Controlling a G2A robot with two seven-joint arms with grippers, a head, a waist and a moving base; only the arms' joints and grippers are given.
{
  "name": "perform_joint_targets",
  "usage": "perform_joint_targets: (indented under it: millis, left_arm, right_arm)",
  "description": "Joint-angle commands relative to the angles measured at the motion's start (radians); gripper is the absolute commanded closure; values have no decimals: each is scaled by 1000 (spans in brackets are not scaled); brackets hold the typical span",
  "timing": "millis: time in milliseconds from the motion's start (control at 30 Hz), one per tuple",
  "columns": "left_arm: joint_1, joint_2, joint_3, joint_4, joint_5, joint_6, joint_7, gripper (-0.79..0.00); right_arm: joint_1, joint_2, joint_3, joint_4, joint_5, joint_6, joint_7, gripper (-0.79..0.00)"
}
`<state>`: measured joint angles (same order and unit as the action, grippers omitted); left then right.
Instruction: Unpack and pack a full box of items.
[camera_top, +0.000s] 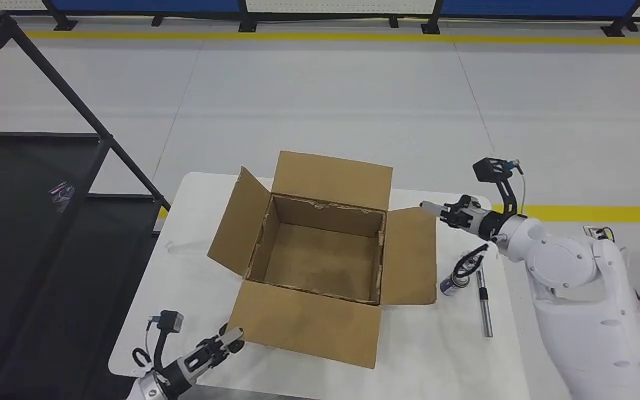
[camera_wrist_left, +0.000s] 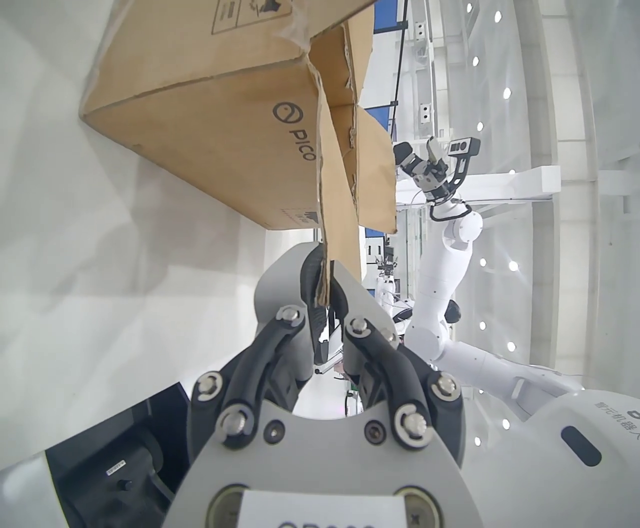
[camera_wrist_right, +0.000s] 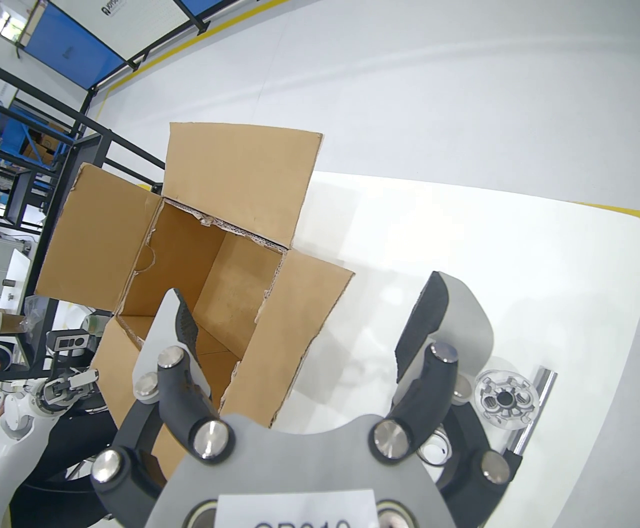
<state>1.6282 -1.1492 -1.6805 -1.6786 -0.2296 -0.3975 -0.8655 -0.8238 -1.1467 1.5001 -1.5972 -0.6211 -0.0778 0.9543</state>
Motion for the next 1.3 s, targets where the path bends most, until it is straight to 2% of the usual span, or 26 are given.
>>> perform_joint_targets:
  millis: [0,67,100,233,300,367,533,833,900,1067,1267]
  left_arm:
    - [-3,1,5,2,-3,1,-7,-296]
    - [-5,4,7,1,-4,6,-23,-693]
    - [-5,5,7,1,-4,6,-26,-785]
    - [-3,11,4,-1,-11,45,-66,-785]
    - [-4,14,-8,4,-18,48,-73,-785]
    - [-4,18,-26,4,-24,49,-79,-785]
    - [6,24,-79,-14,-127,31,-92,-785]
    - [6,24,-79,-14,-127,31,-92,-785]
    - [6,23,-75,-21,-128,36,-82,-785]
    - [24,25,-104,-17,-156,25,-25,-785]
    - [54,25,-155,13,-209,34,54,-785]
  right_arm:
    - [-10,4,7,-27,-15,7,5,-785]
    - [-24,10,24,-57,-36,16,12,-785]
    - [-32,13,37,-70,-43,16,28,-785]
    - [-43,33,83,-112,-62,-19,180,-785]
    - [-24,43,84,-140,-135,-12,261,-785]
    - [-15,45,74,-161,-174,27,266,-785]
    - [-15,45,74,-161,-174,27,266,-785]
    - [-19,45,73,-163,-184,25,259,-785]
    - [-52,51,67,-185,-289,16,229,-785]
    - [-145,67,76,-227,-512,25,251,-785]
    - [-236,77,94,-190,-724,98,280,-785]
